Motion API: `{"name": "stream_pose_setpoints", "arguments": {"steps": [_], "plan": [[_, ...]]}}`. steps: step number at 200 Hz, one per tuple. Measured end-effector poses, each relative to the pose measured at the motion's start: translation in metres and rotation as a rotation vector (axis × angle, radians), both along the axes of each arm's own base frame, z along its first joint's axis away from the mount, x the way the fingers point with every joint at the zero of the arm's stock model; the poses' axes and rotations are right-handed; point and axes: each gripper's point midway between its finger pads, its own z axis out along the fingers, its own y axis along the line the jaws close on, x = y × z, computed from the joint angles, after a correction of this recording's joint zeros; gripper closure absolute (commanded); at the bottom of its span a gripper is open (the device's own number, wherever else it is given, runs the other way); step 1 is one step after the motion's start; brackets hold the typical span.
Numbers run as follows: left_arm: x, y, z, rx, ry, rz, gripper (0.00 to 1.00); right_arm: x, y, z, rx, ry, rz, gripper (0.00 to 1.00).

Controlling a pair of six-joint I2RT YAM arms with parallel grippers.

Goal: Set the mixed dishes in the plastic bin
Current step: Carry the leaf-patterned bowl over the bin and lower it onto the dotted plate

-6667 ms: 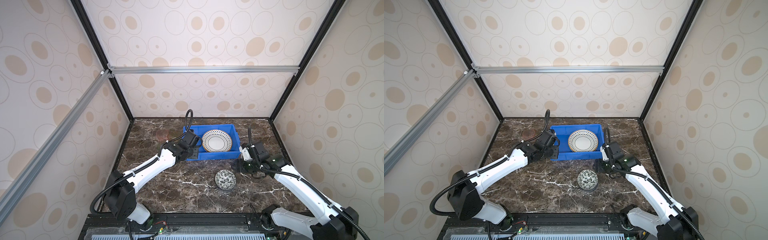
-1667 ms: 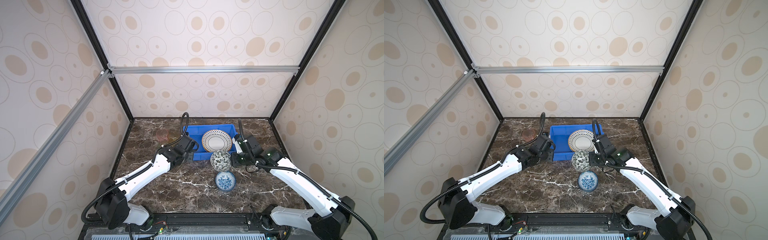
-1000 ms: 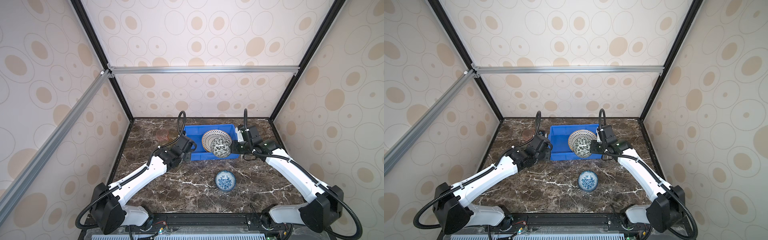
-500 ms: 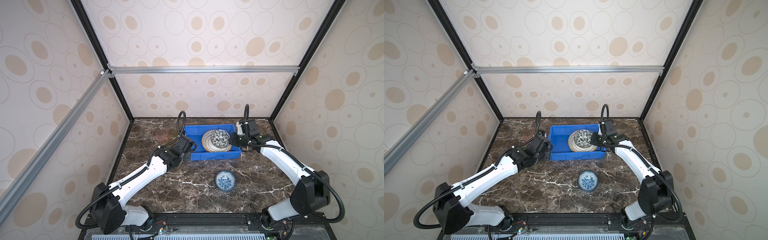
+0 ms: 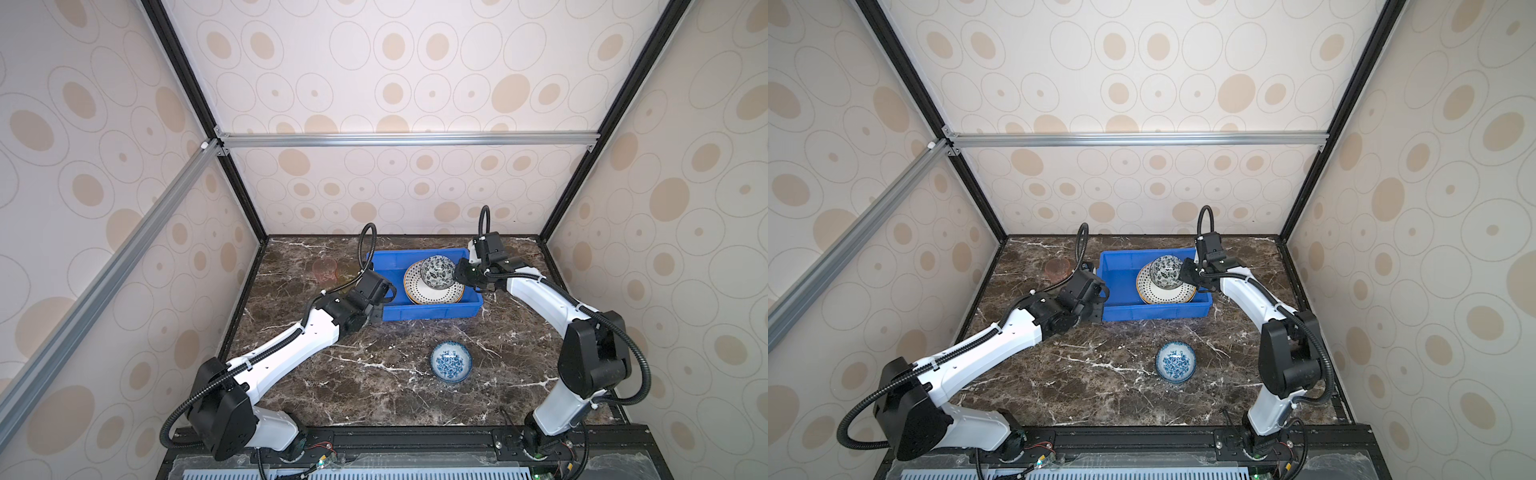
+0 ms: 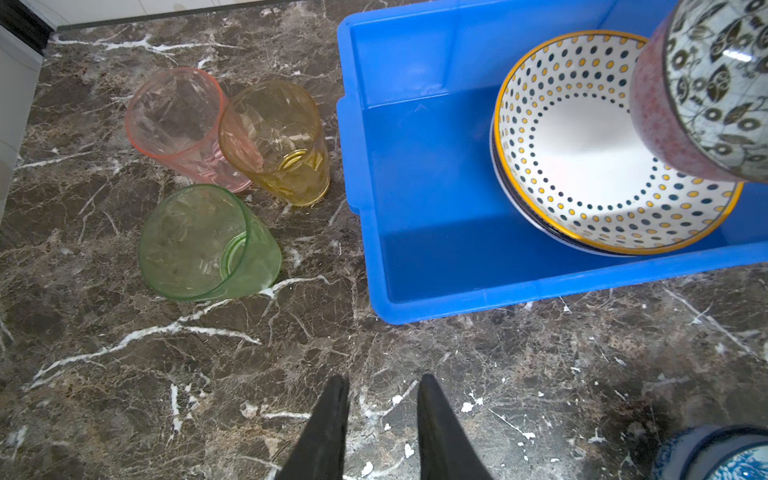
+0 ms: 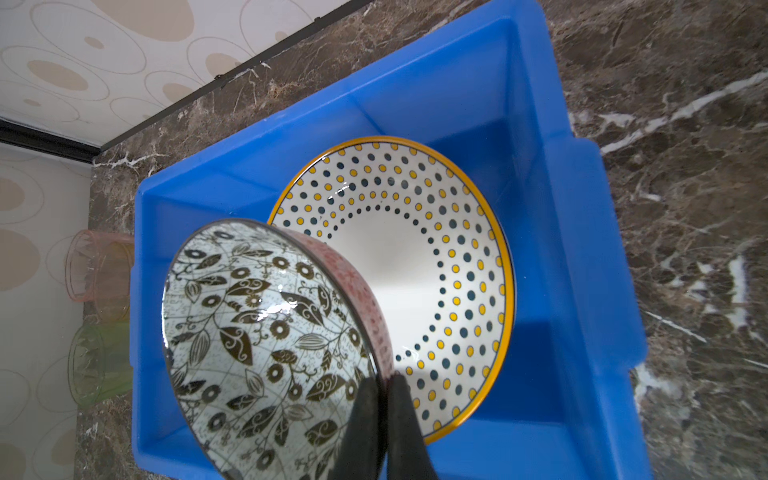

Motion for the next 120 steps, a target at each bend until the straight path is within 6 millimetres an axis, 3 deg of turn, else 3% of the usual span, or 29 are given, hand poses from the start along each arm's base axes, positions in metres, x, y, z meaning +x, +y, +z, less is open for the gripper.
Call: {"name": "stream_pose_setpoints", "arguments": {"steps": [39,86,120], "plan": [[0.002,-0.001,0.000,0.005,0.000,-0.003,0.70,0.013,0.000,-0.013,0.019,0.027,-0.003,1.00],[0.006,-0.004,0.008,-0.004,-0.015,-0.003,0.70,0.023,-0.013,-0.028,0.026,0.061,-0.040,1.00],[0.009,-0.006,0.005,0.003,-0.008,-0.002,0.70,0.028,-0.009,-0.037,0.037,0.077,-0.033,1.00]]}}
